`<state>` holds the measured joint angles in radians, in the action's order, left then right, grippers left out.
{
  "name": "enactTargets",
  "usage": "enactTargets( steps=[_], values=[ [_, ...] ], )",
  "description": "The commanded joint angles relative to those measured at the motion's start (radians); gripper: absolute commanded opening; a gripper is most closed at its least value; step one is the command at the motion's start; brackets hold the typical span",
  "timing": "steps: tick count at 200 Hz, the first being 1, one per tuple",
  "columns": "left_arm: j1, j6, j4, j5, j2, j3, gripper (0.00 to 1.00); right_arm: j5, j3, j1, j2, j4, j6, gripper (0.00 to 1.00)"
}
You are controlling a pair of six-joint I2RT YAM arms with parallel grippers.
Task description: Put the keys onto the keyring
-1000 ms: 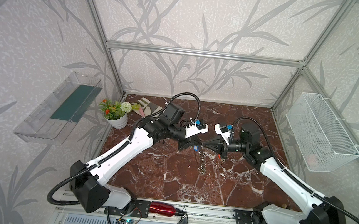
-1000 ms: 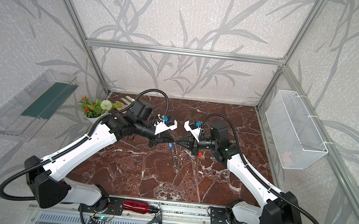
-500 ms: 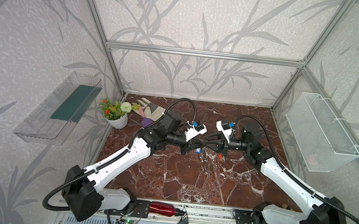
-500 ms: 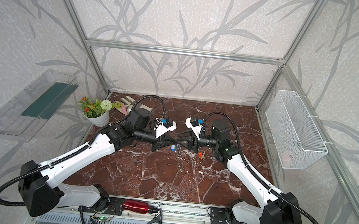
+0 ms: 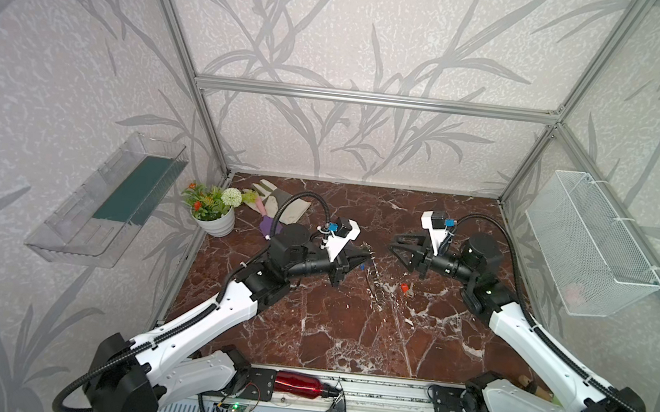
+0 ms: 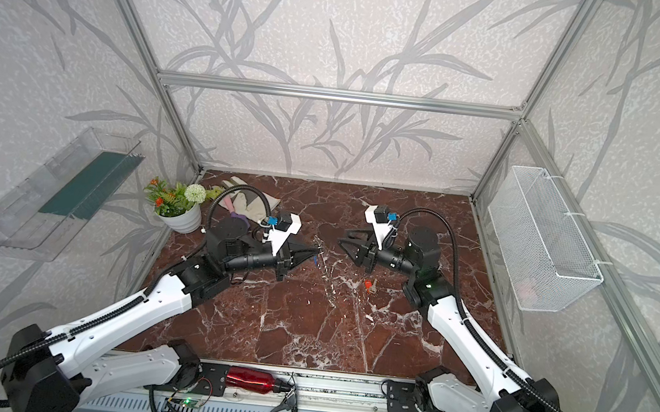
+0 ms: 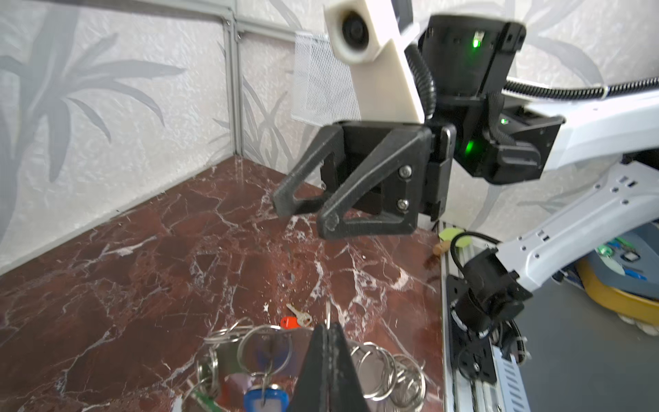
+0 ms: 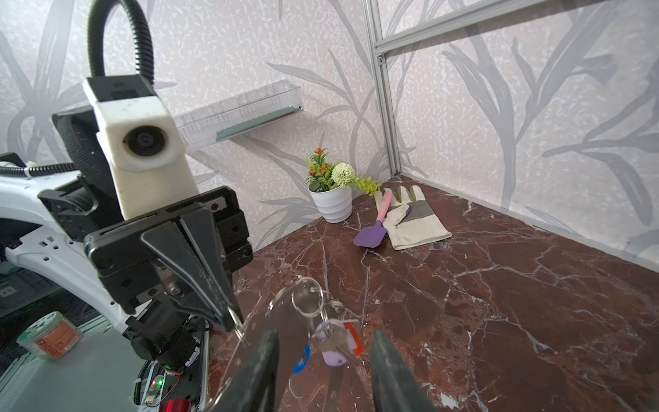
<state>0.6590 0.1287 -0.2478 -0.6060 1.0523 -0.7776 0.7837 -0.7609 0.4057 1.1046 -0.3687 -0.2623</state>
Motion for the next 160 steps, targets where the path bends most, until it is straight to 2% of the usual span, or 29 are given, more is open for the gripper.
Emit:
enactTargets(
  steps=[1, 53, 82, 107, 160],
  values=[
    [0.016, 0.103, -0.261, 0.094, -0.05, 0.052, 0.0, 0.012, 0.011, -0.004, -0.003, -0.065, -0.056, 0.43],
    [0.042, 0.154, -0.554, 0.137, -0.033, 0.162, 0.0, 0.094, 0.021, -0.004, 0.03, -0.152, -0.134, 0.39],
    [0.055, 0.174, -0.703, 0.178, -0.009, 0.216, 0.0, 0.101, 0.019, -0.004, 0.029, -0.164, -0.155, 0.35],
    [0.064, 0.197, -0.832, 0.191, 0.024, 0.247, 0.0, 0.104, 0.011, -0.004, 0.024, -0.184, -0.182, 0.35],
    [0.081, 0.228, -0.98, 0.209, 0.106, 0.258, 0.0, 0.167, -0.003, -0.003, 0.054, -0.321, -0.292, 0.4]
  ],
)
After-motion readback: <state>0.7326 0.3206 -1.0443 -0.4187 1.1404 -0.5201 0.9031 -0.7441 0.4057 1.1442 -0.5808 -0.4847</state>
